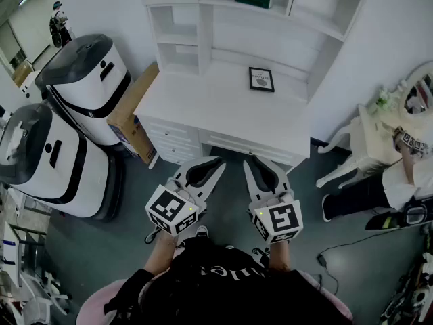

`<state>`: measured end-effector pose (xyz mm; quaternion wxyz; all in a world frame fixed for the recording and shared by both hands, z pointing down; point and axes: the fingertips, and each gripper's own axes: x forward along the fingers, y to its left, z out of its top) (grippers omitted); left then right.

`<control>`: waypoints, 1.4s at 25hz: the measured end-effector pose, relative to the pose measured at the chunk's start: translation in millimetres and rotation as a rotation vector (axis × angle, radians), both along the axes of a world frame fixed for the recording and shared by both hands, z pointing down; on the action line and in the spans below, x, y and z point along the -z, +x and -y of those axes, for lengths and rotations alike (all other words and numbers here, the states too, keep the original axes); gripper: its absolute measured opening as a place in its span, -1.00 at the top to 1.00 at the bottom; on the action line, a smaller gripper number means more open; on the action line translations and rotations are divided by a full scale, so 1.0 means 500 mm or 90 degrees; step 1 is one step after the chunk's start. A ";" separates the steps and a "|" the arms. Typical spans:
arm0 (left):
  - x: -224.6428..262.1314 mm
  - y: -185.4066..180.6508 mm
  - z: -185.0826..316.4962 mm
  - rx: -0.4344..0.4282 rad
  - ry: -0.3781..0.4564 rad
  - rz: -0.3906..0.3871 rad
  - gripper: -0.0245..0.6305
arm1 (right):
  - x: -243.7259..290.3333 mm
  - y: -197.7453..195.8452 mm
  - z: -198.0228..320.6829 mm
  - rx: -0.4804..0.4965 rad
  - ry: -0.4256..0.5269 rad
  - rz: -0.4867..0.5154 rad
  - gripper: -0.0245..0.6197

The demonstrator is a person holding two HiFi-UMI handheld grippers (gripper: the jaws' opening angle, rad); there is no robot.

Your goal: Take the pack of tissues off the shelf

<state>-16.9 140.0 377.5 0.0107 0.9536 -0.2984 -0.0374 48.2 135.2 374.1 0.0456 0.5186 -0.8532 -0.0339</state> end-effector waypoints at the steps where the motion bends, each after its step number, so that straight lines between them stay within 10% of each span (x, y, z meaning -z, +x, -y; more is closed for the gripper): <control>1: -0.001 -0.001 0.001 0.000 -0.001 0.001 0.79 | -0.001 -0.001 0.001 0.000 -0.001 -0.001 0.66; 35: -0.054 -0.172 0.131 0.001 -0.023 -0.004 0.79 | -0.055 -0.161 0.127 -0.012 -0.038 0.019 0.66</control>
